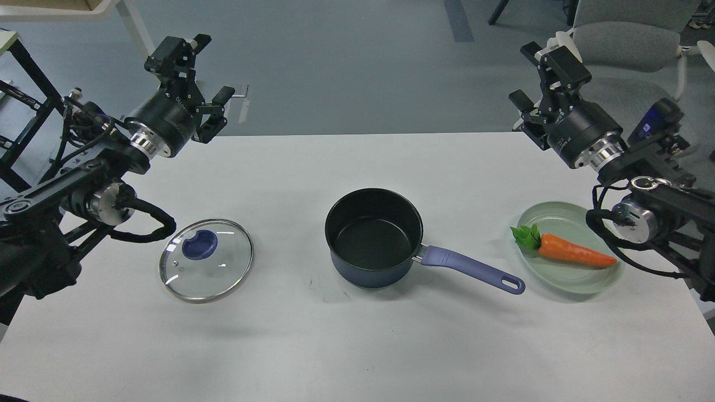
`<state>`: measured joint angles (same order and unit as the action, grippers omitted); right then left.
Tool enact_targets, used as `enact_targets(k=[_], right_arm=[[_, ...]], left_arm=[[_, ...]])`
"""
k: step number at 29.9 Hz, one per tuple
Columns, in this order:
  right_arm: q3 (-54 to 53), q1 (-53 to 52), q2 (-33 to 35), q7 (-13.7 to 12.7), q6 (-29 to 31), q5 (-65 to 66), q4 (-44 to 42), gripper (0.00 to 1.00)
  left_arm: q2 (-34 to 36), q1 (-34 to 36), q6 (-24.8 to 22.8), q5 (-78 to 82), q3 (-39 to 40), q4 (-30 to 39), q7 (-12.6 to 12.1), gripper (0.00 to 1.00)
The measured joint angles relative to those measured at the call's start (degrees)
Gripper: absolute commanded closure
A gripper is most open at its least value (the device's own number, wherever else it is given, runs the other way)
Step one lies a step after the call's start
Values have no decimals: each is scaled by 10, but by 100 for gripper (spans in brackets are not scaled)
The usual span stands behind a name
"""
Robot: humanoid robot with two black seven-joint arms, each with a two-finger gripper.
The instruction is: Open pot lid
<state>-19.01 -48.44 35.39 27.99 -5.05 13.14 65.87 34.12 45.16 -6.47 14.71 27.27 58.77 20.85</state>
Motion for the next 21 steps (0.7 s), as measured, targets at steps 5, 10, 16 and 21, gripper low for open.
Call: enact_targets(k=[5,10,16,21], right_arm=[[-44,49,-18,0,14,-62,-24,1],[-60,75,-20,0,110,-111,-32,0],[-55,90,-11,0,269,-136,-72,0],[-48,96,-2,0,304,-136,-75,0]], left_arm=[[4,-23,1,-14,0,-12,-4,1],[-35,-94,-12,-54,55,-13,-12,1],[-81,-144,-52,-55,140,-11,-65,1],[-83,-146,-101,-36,147,-11,-67,1]])
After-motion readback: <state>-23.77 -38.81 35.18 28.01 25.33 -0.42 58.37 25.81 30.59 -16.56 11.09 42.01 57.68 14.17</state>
